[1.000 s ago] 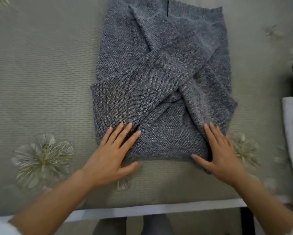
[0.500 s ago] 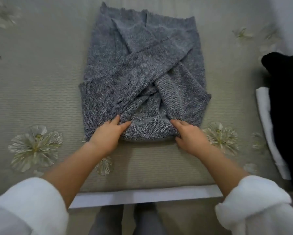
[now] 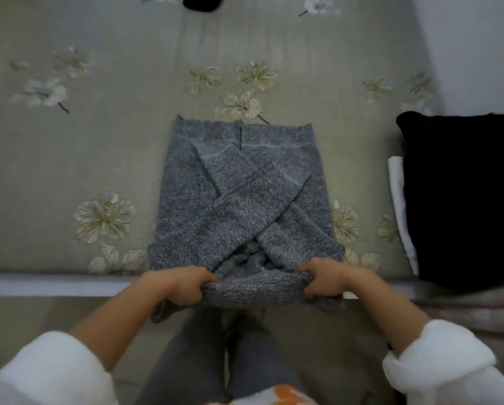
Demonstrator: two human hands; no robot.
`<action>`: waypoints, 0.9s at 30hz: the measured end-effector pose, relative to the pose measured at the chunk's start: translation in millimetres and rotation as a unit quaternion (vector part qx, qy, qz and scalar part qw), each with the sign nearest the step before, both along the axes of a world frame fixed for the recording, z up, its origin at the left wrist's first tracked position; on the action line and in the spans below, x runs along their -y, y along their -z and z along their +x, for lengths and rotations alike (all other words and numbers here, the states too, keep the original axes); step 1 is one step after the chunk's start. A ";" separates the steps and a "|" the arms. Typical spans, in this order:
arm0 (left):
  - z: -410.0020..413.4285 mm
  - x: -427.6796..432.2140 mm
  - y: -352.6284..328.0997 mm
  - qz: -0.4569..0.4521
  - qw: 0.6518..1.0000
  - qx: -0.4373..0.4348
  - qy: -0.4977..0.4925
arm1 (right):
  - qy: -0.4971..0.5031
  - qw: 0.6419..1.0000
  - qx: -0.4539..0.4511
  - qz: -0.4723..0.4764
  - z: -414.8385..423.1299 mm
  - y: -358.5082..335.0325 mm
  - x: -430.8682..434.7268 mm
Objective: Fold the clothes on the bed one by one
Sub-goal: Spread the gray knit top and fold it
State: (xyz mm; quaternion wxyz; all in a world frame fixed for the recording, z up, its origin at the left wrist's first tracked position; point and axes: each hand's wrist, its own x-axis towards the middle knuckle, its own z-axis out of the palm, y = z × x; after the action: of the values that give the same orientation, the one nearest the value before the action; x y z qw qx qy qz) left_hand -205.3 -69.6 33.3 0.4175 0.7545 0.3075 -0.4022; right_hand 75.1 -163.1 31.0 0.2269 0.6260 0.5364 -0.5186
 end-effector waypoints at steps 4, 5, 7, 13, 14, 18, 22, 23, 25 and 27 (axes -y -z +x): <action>0.2 -7.7 -28.2 -0.084 0.996 -0.032 0.007 | -0.010 0.995 -0.035 -0.097 5.1 -19.3 -12.5; 2.1 -15.9 -33.2 -0.084 0.996 -0.038 0.006 | -0.010 0.994 -0.033 -0.102 7.5 -24.0 -20.4; 8.0 -38.1 -42.2 -0.061 0.997 -0.040 0.000 | -0.010 0.997 -0.022 -0.080 13.7 -32.2 -40.9; 29.4 -136.6 -49.9 0.016 0.999 0.026 -0.041 | 0.016 0.997 0.041 0.059 49.0 -51.3 -126.4; 34.4 -154.8 -48.4 0.030 0.998 0.028 -0.043 | 0.026 0.996 0.048 0.075 54.6 -52.9 -140.8; 56.0 -221.8 -31.2 0.068 0.997 0.020 -0.027 | 0.063 0.987 0.073 0.128 68.8 -42.0 -191.3; 80.6 -269.6 -10.4 0.083 0.996 -0.011 -0.026 | 0.144 0.970 0.064 0.185 82.4 -18.1 -230.9; 86.5 -279.9 -5.2 0.084 0.996 -0.023 -0.033 | 0.177 0.961 0.057 0.204 88.1 -12.4 -239.5; 97.0 -300.1 6.3 0.083 0.995 -0.033 -0.049 | 0.236 0.942 0.046 0.235 99.4 0.2 -253.9; 105.2 -318.9 19.1 0.088 0.994 -0.026 -0.058 | 0.274 0.928 0.050 0.248 107.6 16.0 -266.4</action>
State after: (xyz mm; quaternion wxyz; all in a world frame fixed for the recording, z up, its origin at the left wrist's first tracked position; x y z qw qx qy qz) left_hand -100.1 249.3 14.2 0.3646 0.7582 0.3958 -0.3680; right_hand 182.7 103.3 14.9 -0.0603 0.8101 0.4432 -0.3791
